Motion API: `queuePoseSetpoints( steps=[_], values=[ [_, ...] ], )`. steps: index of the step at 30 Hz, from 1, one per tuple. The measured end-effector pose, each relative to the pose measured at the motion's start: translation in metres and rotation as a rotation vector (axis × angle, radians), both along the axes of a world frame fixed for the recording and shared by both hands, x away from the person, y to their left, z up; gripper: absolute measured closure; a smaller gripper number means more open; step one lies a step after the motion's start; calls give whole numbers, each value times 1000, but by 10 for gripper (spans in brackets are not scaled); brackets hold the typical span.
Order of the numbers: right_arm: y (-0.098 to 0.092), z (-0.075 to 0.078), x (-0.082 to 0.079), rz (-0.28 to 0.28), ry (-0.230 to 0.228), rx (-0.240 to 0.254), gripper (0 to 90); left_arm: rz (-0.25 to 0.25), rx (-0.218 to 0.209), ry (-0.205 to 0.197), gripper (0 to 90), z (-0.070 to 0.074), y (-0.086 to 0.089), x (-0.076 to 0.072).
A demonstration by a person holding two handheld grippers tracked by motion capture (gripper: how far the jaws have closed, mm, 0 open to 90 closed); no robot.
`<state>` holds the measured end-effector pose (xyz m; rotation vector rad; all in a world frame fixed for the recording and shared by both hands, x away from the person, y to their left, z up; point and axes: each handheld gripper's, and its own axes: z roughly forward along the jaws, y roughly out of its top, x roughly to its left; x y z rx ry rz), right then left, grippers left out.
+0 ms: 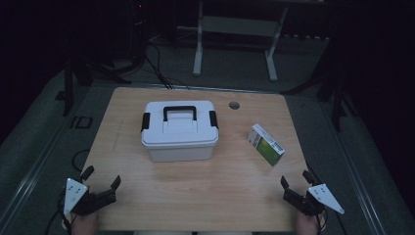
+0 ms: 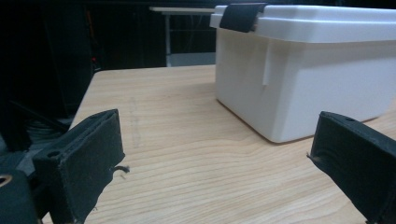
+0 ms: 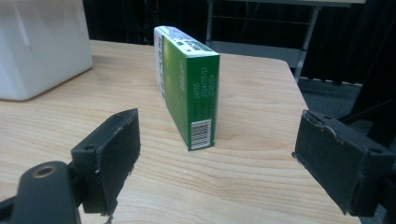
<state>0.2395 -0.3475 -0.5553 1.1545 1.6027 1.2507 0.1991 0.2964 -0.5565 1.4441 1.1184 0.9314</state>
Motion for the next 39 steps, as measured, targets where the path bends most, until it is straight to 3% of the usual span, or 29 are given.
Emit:
queuePoseSetpoints(
  steps=[2, 7, 10, 13, 18, 19, 22, 23, 24, 29, 35, 39],
  values=[
    [0, 0, 0, 15, 5, 2, 140, 13, -6, 22, 24, 0, 1, 0],
    [-3, 0, 0, 22, 11, 32, 139, 12, -2, 21, 24, 2, 0, 0],
    [-1, 0, 0, 16, 19, 5, 140, 0, -22, 29, 23, 5, 0, -1],
    [0, 2, 0, 9, 34, 16, 139, 6, -26, 35, 23, 6, 0, -1],
    [7, 25, -5, -4, 37, 31, 133, 22, -47, 50, 23, 14, 1, 1],
    [10, 30, -6, -2, 28, 38, 128, -19, -66, 50, 23, 17, 2, 1],
    [19, 40, -7, -3, 15, 16, 122, -35, -73, 57, 23, 18, 0, 2],
    [27, 48, -10, 50, -5, 25, 123, -34, -75, 61, 23, 19, -2, 3],
    [31, 52, -10, 66, -14, 24, 122, -67, -87, 65, 23, 21, -4, 3],
    [55, 68, -5, 157, -39, 28, 138, -88, -69, 58, 23, 28, -10, 7],
    [77, 75, 7, 216, -47, 15, 153, -105, -65, 50, 23, 35, -14, 19],
    [96, 77, 21, 241, -47, -20, 217, -104, -52, 50, 23, 35, -16, 29]
  ],
)
